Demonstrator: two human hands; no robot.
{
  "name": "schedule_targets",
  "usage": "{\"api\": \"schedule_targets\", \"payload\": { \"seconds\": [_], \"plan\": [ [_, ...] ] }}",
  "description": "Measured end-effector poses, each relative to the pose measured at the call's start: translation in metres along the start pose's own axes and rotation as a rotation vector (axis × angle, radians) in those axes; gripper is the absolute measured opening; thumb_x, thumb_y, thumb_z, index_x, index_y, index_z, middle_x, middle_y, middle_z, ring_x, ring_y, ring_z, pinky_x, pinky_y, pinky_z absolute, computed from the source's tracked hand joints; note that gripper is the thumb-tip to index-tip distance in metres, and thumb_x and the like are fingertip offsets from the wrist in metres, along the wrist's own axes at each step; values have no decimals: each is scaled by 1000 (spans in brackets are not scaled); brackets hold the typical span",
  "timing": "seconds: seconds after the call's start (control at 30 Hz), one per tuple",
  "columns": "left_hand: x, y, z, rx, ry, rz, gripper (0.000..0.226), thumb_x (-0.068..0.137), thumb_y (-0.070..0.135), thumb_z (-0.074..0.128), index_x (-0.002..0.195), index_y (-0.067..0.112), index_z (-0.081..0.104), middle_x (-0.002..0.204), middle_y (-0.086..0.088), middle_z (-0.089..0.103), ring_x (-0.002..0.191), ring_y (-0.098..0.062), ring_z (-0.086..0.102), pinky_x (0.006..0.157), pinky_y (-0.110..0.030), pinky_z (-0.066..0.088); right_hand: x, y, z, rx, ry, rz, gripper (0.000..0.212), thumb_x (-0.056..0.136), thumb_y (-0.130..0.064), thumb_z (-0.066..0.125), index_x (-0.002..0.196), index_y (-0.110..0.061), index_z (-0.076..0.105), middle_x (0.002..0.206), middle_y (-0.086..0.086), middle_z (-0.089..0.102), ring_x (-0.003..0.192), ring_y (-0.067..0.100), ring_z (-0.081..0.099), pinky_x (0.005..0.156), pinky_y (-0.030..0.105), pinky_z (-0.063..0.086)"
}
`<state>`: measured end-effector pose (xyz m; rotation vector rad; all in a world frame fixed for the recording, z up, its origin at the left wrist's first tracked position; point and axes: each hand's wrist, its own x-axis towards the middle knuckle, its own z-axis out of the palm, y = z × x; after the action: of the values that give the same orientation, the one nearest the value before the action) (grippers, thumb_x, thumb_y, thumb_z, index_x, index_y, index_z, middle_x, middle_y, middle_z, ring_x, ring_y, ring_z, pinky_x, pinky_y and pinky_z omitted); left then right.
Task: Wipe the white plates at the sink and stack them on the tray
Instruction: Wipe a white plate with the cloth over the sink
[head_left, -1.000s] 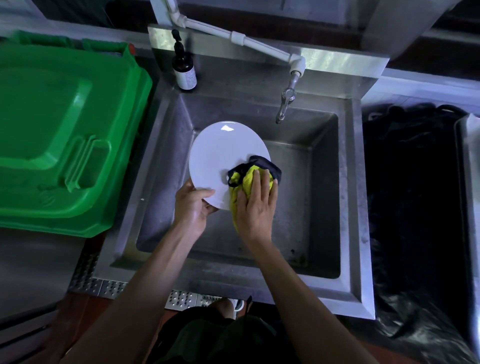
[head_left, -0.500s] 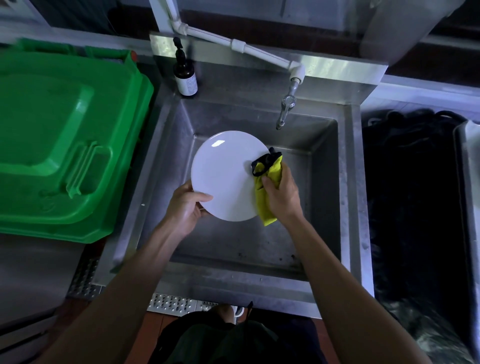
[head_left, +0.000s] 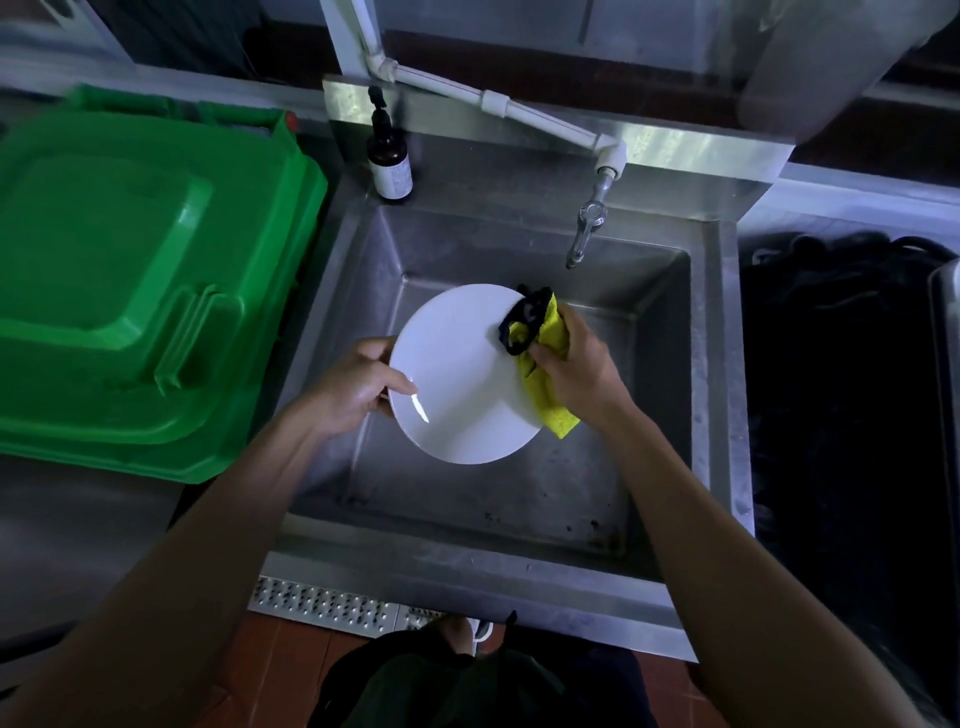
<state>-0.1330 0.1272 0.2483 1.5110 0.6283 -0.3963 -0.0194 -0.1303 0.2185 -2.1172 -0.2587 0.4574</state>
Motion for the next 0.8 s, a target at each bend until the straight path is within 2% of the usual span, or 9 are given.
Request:
{"api": "schedule_targets", "payload": {
  "seconds": [0.1, 0.23, 0.37, 0.47, 0.57, 0.63, 0.7, 0.73, 0.8],
  "plan": [
    [1, 12, 3, 166, -22, 43, 44, 83, -11, 62, 105, 26, 69, 109, -7, 74, 96, -28, 70, 70, -46, 62, 3, -7, -2, -59, -16, -60, 51, 88, -23, 65, 134, -35, 49, 113, -7, 62, 100, 16, 56, 76, 25, 39],
    [6, 24, 8, 351, -54, 84, 46, 84, -10, 63, 103, 31, 69, 105, -4, 73, 96, -24, 70, 62, -36, 58, 4, -15, -1, -188, -35, -196, 52, 86, -20, 65, 135, -27, 50, 125, -1, 60, 110, 22, 54, 86, 33, 42],
    [11, 31, 14, 528, -72, 111, 61, 84, -9, 61, 129, 31, 68, 111, 7, 72, 107, -19, 65, 85, -42, 57, -1, -22, 1, -319, -18, -296, 51, 84, -19, 67, 133, -21, 53, 126, 4, 60, 114, 29, 52, 90, 38, 41],
    [14, 33, 16, 642, -59, 145, 59, 81, -10, 58, 124, 27, 71, 116, 2, 72, 110, -25, 65, 92, -47, 56, -9, -26, 5, -372, 18, -387, 50, 81, -17, 68, 129, -20, 56, 121, 2, 62, 111, 30, 52, 86, 38, 38],
    [13, 31, 22, 690, -24, 168, 60, 79, -8, 54, 117, 34, 73, 114, 0, 73, 105, -24, 66, 89, -50, 58, -17, -26, 9, -404, 92, -420, 49, 76, -9, 68, 124, -15, 61, 115, 3, 64, 106, 33, 55, 82, 39, 38],
    [12, 26, 29, 687, 8, 198, 64, 78, -6, 53, 107, 48, 70, 100, 14, 73, 97, -13, 67, 80, -40, 60, -22, -25, 10, -432, 142, -417, 46, 73, -5, 67, 118, -12, 62, 111, 5, 64, 102, 34, 55, 79, 39, 36],
    [10, 18, 36, 654, 52, 236, 70, 77, -2, 54, 106, 61, 60, 89, 32, 67, 92, 4, 64, 68, -26, 57, -26, -24, 9, -468, 196, -431, 43, 70, -2, 65, 113, -10, 63, 106, 6, 64, 98, 35, 54, 77, 40, 36],
    [9, 13, 39, 614, 76, 264, 70, 77, 0, 55, 110, 62, 58, 88, 39, 65, 93, 9, 64, 66, -18, 54, -28, -24, 8, -483, 224, -442, 42, 68, 0, 64, 109, -8, 64, 102, 7, 64, 95, 35, 54, 76, 41, 37],
    [7, 1, 43, 487, 123, 314, 62, 79, 2, 58, 118, 50, 66, 95, 42, 66, 98, 18, 61, 71, -5, 47, -31, -24, 6, -495, 277, -451, 40, 64, 4, 63, 103, -6, 64, 96, 9, 62, 90, 36, 53, 75, 43, 39]
  ]
}}
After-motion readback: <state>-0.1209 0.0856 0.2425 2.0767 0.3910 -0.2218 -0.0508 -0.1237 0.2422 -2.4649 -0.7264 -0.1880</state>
